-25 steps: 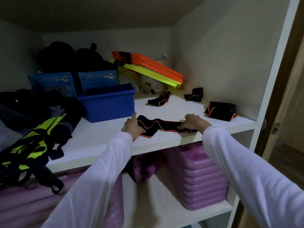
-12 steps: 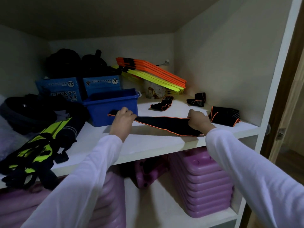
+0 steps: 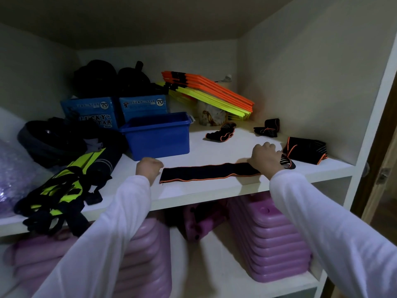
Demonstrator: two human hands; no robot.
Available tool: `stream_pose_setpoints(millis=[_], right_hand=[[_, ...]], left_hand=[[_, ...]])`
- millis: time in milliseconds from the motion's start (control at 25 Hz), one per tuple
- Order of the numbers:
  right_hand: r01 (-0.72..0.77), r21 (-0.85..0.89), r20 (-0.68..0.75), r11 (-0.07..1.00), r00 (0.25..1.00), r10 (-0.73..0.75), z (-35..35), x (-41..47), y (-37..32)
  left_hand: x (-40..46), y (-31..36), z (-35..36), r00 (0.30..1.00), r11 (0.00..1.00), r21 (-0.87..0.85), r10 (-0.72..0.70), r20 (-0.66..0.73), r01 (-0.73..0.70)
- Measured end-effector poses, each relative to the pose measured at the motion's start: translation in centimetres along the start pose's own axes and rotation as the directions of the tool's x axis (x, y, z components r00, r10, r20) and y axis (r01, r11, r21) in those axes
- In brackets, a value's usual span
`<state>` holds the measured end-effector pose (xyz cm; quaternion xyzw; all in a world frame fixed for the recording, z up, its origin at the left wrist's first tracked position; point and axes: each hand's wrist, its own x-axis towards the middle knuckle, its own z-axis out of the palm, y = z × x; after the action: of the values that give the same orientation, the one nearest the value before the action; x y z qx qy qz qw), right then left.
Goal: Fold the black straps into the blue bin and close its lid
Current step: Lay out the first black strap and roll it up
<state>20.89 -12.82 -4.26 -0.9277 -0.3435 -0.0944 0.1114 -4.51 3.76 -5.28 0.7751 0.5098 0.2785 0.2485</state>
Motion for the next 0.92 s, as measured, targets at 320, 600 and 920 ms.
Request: stream_pose_setpoints(millis=[320,600,920], right_hand=[[-0.173,0.079,0.273,0.982,0.951,0.146,0.5,0.5,1.7],[-0.11,0.187,0.283,0.976,0.958,0.054,0.3,0.9,1.7],[0.019,0.291,0.14,0.957,0.988,-0.062,0.5,2.2,-1.3]], left_hand=[[1.3,-0.5,1.4,0.976,0.981,-0.03,-0.187,0.112,0.191],[2.0,-0.5,1.6,0.972,0.966,-0.176,-0.159,0.171,0.189],[0.9,-3.3,-2.2,0.971,0.858,-0.456,-0.187,0.151,0.236]])
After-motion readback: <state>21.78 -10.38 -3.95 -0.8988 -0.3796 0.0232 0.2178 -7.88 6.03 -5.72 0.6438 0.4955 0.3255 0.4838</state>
